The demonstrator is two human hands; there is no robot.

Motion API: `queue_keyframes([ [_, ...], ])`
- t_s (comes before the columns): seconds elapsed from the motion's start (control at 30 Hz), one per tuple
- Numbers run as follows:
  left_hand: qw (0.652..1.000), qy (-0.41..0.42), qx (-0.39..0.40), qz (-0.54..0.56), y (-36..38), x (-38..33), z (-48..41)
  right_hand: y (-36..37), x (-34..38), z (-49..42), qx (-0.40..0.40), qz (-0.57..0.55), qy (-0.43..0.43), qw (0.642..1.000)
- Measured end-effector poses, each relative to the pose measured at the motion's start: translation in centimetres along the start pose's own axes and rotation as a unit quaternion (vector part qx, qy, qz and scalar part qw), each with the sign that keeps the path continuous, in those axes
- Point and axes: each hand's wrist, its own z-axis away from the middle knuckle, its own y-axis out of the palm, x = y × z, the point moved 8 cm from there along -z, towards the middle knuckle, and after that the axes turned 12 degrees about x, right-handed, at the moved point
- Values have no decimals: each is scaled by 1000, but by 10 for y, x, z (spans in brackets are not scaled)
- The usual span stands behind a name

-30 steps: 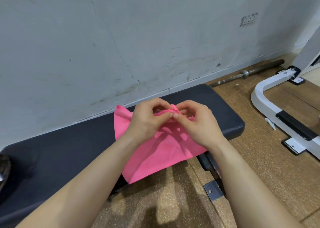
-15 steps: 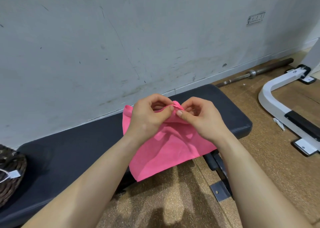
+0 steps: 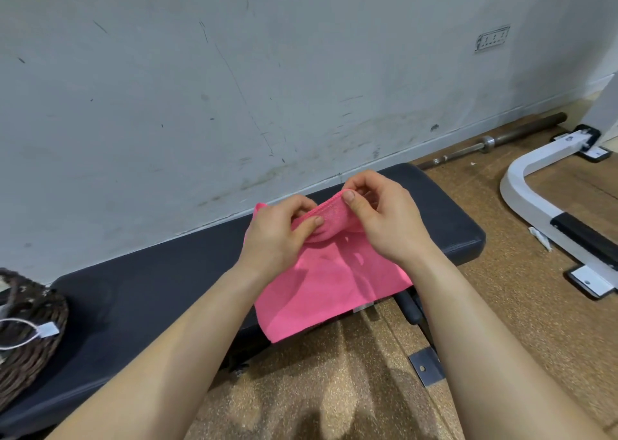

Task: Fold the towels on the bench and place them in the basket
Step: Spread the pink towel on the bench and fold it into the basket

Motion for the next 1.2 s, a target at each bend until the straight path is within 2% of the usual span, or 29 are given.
queue_keyframes([
  [0.27, 983, -44, 55, -171, -37, 52, 73, 13, 49, 23, -29, 35, -25, 999],
  [0.43, 975, -92, 41, -197, -86, 77, 121, 13, 83, 20, -42, 65, -17, 997],
  [0.6, 981, -151, -18, -125, -152, 96, 159, 7, 112, 4, -20, 95, 19, 995],
  [0.73, 982, -154, -106, 33, -208, 89, 180, 6, 124, 0, 6, 97, 55, 994],
  [0.87, 955, -128, -169, 208, -237, 78, 198, 12, 134, 2, 8, 28, 59, 998],
  [1.0, 954, -148, -194, 173, -251, 83, 212, 27, 147, 5, 36, 40, 59, 997],
  [1.2, 956, -181, -185, 139, -251, 97, 219, 41, 146, 5, 54, 45, 72, 995],
])
